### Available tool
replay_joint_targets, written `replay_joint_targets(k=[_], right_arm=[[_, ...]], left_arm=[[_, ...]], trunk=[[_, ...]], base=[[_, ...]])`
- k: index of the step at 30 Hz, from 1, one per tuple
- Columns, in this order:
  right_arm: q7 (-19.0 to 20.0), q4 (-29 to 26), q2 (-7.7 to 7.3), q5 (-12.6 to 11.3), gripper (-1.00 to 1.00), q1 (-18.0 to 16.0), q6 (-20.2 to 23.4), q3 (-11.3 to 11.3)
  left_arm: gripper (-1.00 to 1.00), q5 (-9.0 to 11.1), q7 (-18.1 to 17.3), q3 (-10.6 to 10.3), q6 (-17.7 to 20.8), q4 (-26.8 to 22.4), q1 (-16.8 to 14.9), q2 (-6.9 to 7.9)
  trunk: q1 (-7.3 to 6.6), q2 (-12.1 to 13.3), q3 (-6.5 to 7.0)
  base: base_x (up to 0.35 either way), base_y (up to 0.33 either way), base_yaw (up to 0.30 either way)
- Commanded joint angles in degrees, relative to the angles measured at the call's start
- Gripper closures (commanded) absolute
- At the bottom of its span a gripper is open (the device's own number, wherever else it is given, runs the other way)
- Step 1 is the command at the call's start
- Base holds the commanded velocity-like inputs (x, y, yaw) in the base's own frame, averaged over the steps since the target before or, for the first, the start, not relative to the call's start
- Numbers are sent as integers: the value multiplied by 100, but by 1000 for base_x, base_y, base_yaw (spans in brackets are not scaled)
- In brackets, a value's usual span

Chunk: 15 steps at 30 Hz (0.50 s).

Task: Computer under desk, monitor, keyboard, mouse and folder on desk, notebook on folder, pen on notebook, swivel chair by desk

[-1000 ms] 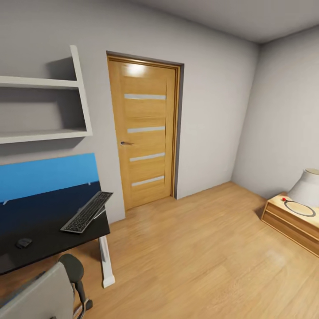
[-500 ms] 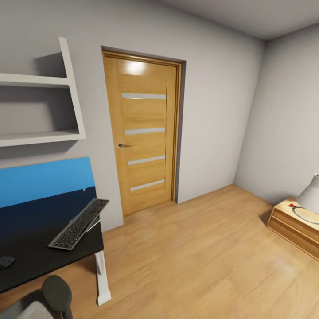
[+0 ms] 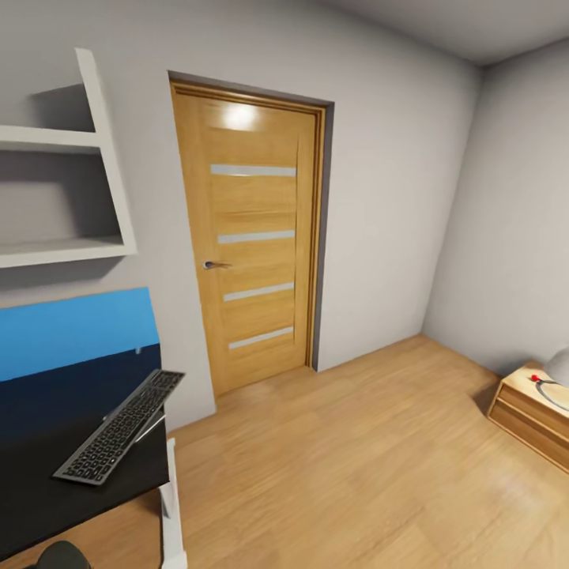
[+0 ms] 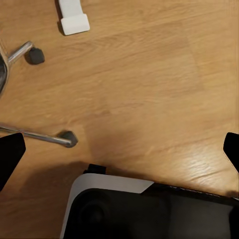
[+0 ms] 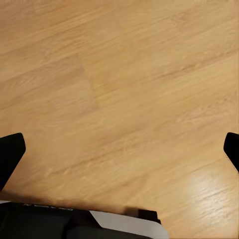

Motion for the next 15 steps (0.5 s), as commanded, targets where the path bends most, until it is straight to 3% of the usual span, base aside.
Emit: replay_joint_targets(k=[1, 9, 15], right_arm=[[17, -2, -2, 0, -100, -2, -12, -1], [17, -2, -2, -1, -100, -2, -12, -1], [17, -3, -2, 6, -100, -2, -12, 7]], left_arm=[[-100, 28, -2, -1, -10, -5, 0, -1], [-100, 28, -2, -1, -7, -3, 0, -2], [-100, 28, -2, -1, -5, -2, 0, 2]], trunk=[[5, -7, -9], [5, -7, -9], [5, -7, -9]], base=[[312, -125, 0], [275, -178, 0], [54, -49, 0]])
